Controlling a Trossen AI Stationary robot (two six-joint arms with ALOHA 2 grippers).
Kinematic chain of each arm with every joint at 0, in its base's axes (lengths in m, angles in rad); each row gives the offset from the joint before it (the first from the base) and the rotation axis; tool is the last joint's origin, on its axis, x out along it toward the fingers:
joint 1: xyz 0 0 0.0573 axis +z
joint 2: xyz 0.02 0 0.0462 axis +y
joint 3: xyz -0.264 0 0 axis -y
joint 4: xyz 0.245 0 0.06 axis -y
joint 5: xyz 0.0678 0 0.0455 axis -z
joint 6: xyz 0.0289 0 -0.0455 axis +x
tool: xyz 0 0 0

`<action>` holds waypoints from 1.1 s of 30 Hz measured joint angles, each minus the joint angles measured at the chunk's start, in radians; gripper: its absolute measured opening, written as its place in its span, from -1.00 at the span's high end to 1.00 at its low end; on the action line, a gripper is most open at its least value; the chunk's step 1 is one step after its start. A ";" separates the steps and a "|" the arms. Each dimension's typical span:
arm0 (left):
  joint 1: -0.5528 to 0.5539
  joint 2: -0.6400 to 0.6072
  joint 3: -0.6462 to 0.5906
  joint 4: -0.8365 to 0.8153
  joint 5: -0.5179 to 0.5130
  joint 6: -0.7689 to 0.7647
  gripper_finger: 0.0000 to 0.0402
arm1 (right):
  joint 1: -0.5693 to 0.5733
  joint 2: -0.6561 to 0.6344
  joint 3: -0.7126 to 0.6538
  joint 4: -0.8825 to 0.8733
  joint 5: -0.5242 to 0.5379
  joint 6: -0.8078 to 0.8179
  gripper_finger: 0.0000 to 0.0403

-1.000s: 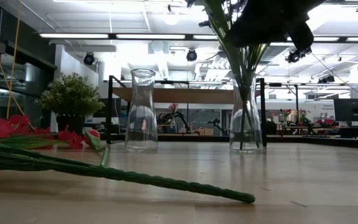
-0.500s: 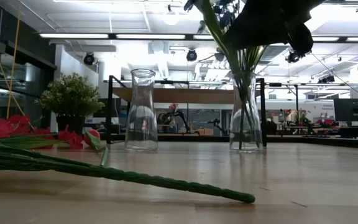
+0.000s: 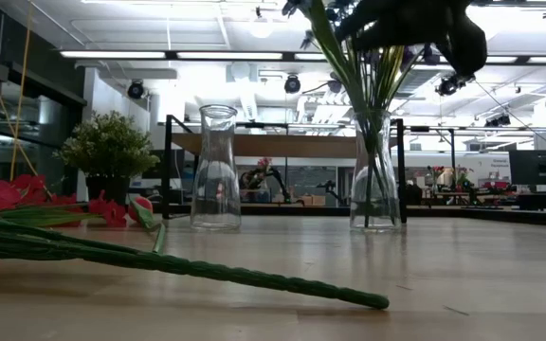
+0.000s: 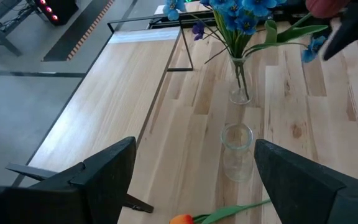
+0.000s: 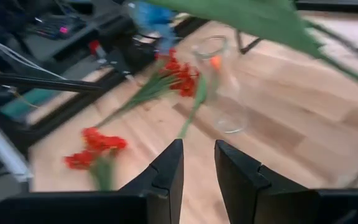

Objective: Pick and place flowers into a vace then onto a shelf
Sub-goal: Put the top red flowers into the left transparent vase

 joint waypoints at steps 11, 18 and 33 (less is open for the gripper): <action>0.000 0.000 0.000 0.000 0.000 0.000 -0.79 | 0.089 0.000 0.000 0.398 0.010 -0.199 0.59; 0.000 0.000 0.000 0.000 0.022 -0.018 -0.79 | 0.132 0.000 0.000 0.721 0.018 -0.497 0.59; 0.000 0.000 0.000 -0.003 0.113 -0.056 -0.79 | 0.142 0.000 0.000 1.314 -0.163 -1.230 0.59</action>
